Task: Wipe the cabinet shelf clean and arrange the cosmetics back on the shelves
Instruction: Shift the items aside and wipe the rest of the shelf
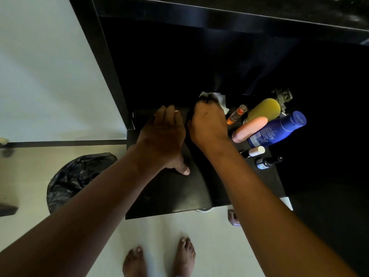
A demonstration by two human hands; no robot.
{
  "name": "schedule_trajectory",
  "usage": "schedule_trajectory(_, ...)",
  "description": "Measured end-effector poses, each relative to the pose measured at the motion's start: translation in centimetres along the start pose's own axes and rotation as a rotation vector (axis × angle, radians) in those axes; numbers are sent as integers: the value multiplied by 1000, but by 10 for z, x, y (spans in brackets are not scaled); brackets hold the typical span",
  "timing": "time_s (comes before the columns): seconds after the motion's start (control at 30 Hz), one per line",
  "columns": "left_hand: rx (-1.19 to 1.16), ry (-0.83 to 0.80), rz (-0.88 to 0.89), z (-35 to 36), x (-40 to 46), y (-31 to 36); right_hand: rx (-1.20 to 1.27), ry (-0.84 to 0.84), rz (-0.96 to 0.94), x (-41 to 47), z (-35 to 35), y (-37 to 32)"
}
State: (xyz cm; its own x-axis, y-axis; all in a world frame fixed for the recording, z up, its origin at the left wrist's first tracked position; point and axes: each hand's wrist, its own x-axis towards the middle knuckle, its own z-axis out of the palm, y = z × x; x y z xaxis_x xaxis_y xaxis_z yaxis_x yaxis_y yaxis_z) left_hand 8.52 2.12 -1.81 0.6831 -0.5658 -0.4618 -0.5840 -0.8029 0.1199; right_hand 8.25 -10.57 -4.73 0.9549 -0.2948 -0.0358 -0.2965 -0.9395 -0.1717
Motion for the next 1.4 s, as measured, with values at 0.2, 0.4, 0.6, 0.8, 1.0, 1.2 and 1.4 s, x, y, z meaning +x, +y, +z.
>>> schedule_trajectory(0.2, 6, 2, -10, 2, 3, 0, 139, -39, -36, -49, -1, 2)
schedule_trajectory(0.4, -98, 84, 16, 11, -1, -7, 97, -37, -43, -56, 9, 1)
schedule_trajectory(0.6, -291, 274, 105, 20, -34, -26, 133, 46, -101, -18, 16, -9)
schedule_trajectory(0.8, -497, 419, 119, 1, -44, -37, 214, -16, -402, -22, 35, -36)
schedule_trajectory(1.0, -593, 297, 28, -25, -21, -35, 192, -119, -467, -90, 22, -32)
schedule_trajectory(1.2, -301, 183, -78, -25, 17, -29, 75, -72, -251, -128, 18, -6)
schedule_trajectory(1.4, -272, 44, -58, -49, 28, -18, 63, -35, -223, -95, 28, -21)
